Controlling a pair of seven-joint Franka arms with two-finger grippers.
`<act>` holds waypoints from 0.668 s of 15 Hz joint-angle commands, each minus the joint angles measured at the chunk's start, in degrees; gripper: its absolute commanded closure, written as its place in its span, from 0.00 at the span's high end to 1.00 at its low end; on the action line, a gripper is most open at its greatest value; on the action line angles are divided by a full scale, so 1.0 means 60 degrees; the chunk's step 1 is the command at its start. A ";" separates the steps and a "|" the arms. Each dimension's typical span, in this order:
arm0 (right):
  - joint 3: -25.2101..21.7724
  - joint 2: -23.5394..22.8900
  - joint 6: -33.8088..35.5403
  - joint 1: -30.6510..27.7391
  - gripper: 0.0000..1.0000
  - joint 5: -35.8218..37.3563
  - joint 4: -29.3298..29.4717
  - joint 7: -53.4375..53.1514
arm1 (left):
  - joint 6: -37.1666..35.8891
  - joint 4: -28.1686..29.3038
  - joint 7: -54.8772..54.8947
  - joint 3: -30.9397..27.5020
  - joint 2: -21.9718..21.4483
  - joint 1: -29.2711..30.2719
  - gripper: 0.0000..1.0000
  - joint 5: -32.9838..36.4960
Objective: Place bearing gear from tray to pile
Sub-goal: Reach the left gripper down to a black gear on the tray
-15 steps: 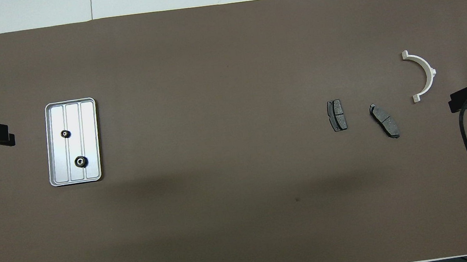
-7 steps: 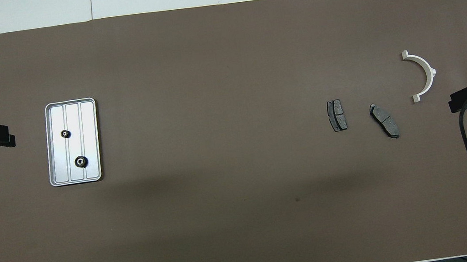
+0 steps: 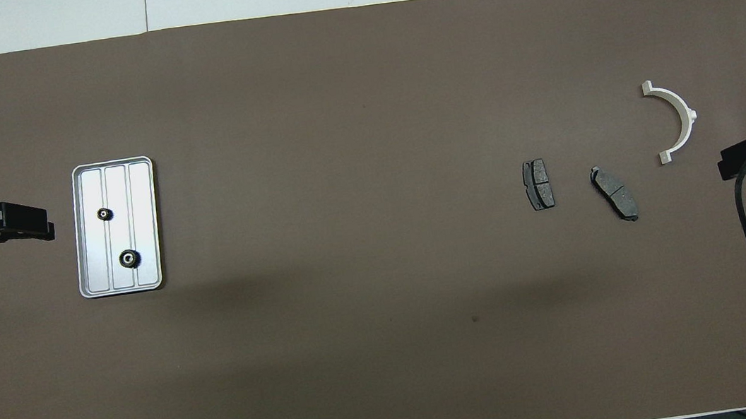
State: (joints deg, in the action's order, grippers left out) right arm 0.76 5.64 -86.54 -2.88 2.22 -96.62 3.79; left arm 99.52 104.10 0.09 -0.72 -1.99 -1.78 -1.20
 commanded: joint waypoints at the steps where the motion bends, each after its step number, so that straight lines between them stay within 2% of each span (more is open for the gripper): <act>1: 0.0078 0.0188 -0.0197 -0.0165 1.00 0.0012 -0.0273 0.0042 | 0.1265 0.1454 -0.0103 -0.0070 -0.0269 -0.0069 1.00 0.0112; 4: 0.0122 0.0188 -0.0284 -0.0150 1.00 -0.0032 -0.0273 -0.0046 | 0.2701 0.2598 -0.0382 -0.0070 -0.0109 -0.0040 1.00 0.0112; 8: 0.0122 0.0130 -0.0328 -0.0150 1.00 -0.0047 -0.0230 -0.0002 | 0.3567 0.3128 -0.0616 -0.0070 0.0316 0.0019 1.00 0.0112; 10: 0.0108 0.0100 -0.0343 -0.0135 1.00 -0.0047 -0.0215 -0.0002 | 0.3803 0.3143 -0.1037 -0.0070 0.0799 -0.0083 1.00 0.0112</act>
State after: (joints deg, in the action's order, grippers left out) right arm 0.84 5.63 -86.95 -2.88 2.21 -96.65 3.79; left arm 119.85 122.05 -3.14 -1.05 1.10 -1.77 -1.20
